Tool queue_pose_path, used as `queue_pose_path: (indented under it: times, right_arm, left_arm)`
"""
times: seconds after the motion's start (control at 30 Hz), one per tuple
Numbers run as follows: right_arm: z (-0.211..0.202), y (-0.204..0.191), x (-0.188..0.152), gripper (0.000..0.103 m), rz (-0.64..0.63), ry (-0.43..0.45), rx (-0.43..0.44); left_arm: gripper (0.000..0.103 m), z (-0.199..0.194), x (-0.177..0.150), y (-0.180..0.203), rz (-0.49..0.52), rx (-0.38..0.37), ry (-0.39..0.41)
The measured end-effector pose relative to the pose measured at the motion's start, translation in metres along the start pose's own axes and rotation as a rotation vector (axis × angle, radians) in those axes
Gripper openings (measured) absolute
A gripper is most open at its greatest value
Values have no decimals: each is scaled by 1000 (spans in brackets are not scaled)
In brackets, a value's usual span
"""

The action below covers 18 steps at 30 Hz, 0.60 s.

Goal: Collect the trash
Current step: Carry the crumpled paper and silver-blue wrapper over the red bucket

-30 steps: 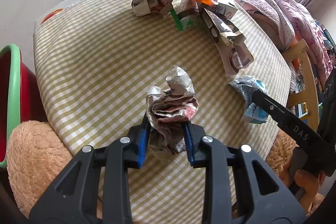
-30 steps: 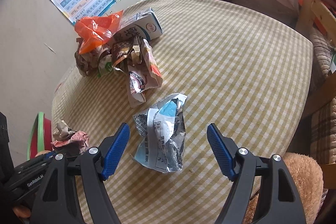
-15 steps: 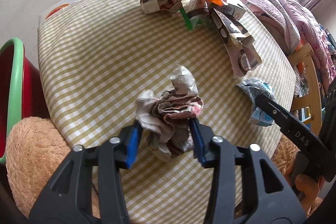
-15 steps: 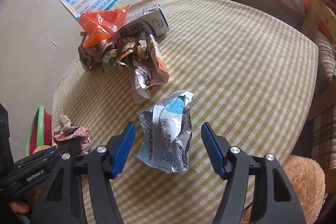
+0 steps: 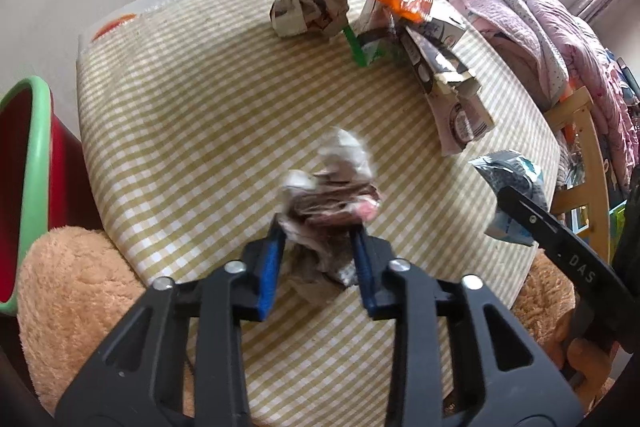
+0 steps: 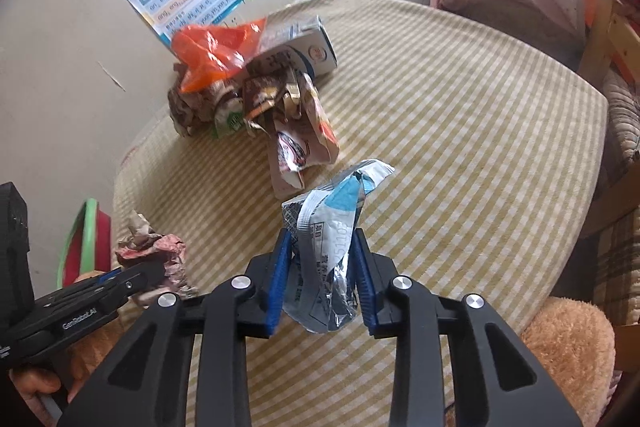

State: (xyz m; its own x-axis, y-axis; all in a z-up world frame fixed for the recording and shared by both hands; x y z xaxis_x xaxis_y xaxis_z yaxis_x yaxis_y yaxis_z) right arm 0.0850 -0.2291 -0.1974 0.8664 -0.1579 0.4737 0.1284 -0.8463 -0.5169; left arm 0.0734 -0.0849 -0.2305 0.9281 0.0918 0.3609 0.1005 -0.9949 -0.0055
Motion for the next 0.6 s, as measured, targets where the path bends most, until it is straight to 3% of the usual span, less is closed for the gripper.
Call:
queue_pose_path:
  times: [0.4,0.6]
  right_arm:
    - [-54,-47,29,29,-46,138,48]
    - [-65,-76,36,29,-88,165,79]
  left_arm:
    - [21,-52,26,-18,-31,-19,145]
    - [21,-70,33,-27,-43,-26,195]
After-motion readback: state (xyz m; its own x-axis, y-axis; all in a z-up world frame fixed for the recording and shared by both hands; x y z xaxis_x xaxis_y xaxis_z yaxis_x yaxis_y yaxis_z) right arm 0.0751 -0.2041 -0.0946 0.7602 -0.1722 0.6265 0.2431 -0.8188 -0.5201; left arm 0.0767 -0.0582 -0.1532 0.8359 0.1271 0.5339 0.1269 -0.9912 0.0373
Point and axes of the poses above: each gripper's, at about its wrist camera, not at the fingertips, and z roughly the way its jaws point, y to its right, x to its top, the point moved 8 cm from there along z, roughly the way its jaws point, and after that the axes turned 13 degrees about x, right-handed, at the moved point
